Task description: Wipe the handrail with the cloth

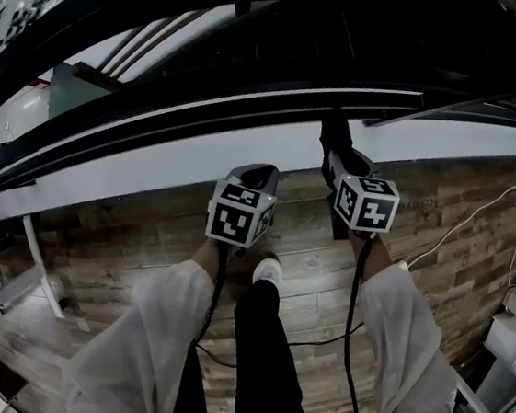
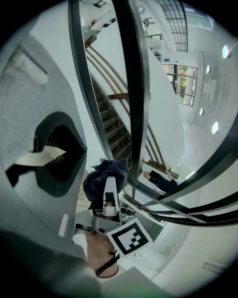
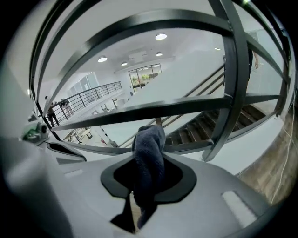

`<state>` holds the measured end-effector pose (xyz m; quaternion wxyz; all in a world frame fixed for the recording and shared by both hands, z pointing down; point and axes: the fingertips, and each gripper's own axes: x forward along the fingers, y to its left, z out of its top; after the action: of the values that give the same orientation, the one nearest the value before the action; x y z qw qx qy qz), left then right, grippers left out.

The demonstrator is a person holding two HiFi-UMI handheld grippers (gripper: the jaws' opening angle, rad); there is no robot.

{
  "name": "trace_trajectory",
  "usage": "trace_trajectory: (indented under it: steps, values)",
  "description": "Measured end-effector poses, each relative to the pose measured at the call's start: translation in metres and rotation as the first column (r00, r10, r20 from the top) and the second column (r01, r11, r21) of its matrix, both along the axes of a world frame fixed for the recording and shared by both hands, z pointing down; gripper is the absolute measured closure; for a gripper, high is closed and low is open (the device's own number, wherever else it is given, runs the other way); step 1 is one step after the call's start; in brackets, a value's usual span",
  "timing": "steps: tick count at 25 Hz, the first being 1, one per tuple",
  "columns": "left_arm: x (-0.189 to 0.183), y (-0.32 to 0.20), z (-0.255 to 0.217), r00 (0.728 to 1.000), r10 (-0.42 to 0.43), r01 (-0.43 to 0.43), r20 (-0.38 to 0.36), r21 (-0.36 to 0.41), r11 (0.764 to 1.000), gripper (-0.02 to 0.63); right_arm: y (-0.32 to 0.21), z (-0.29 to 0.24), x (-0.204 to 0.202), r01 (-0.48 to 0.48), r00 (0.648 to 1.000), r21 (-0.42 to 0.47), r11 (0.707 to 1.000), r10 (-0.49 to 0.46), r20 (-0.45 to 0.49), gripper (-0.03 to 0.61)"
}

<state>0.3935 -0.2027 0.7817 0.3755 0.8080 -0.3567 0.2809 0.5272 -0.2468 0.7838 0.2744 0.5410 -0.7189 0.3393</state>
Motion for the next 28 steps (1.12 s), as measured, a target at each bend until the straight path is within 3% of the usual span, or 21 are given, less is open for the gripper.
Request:
trace_trajectory:
  steps: [7, 14, 22, 28]
  values:
    - [-0.12, 0.044, -0.08, 0.997, -0.071, 0.071, -0.002, 0.062, 0.996, 0.611, 0.058, -0.089, -0.111, 0.02, 0.999, 0.033, 0.999, -0.021, 0.032, 0.495]
    - [-0.247, 0.094, -0.156, 0.99, -0.138, 0.137, -0.003, 0.107, 0.985, 0.611, 0.121, -0.162, -0.246, 0.045, 0.992, 0.024, 0.999, -0.048, 0.12, 0.495]
    - [-0.385, 0.129, -0.262, 0.97, -0.24, 0.241, -0.032, 0.216, 0.946, 0.611, 0.161, -0.273, -0.402, 0.135, 0.98, 0.127, 0.983, -0.151, 0.133, 0.495]
    - [-0.464, 0.159, -0.346, 0.966, -0.254, 0.254, -0.042, 0.315, 0.914, 0.611, 0.197, -0.366, -0.48, 0.134, 0.972, 0.203, 0.97, -0.169, 0.166, 0.495]
